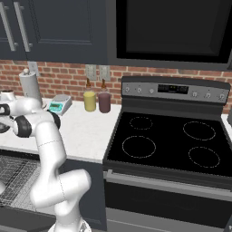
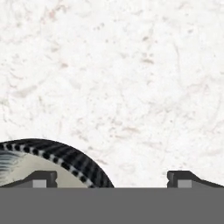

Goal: Pick up the cup and bowl from the counter, place them in the dishwasher, and close the dishwasher door.

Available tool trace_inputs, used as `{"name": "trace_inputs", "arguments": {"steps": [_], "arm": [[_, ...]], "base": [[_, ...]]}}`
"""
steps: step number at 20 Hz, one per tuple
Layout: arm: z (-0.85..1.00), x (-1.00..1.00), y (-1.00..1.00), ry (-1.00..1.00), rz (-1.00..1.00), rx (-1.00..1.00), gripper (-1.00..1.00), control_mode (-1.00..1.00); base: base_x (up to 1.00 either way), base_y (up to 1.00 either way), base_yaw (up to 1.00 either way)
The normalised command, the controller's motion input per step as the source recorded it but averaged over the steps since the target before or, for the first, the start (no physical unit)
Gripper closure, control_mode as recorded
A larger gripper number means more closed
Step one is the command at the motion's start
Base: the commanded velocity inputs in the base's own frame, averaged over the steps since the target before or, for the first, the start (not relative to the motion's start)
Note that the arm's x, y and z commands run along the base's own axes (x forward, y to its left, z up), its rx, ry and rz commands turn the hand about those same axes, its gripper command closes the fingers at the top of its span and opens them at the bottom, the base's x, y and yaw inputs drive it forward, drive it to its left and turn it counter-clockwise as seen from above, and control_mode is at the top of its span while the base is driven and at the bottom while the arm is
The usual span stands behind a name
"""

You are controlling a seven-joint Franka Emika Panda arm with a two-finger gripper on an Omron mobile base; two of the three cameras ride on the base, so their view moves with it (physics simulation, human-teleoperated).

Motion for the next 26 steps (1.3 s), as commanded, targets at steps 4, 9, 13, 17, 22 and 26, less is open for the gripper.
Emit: {"name": "trace_inputs", "arguments": {"steps": [4, 9, 13, 17, 22, 26], "arm": [[0.0, 0.2, 0.24, 0.0, 0.0, 0.0, -1.0, -1.0], [0.0, 0.19, 0.38, 0.01, 0.0, -0.01, -1.0, -1.0], [0.0, 0.09, 0.45, 0.0, 0.0, -0.01, -1.0, -1.0], [0.0, 0.06, 0.38, 0.01, 0.0, 0.0, -1.0, -1.0], [-0.01, 0.0, 0.31, 0.06, 0.0, 0.0, 1.0, -1.0], [0.03, -0.32, 0.14, 0.05, -0.05, 0.0, 1.0, -1.0]], "base": [[0.0, 0.0, 0.0], [0.0, 0.0, 0.0], [0.0, 0.0, 0.0], [0.0, 0.0, 0.0], [0.0, 0.0, 0.0], [0.0, 0.0, 0.0]]}}
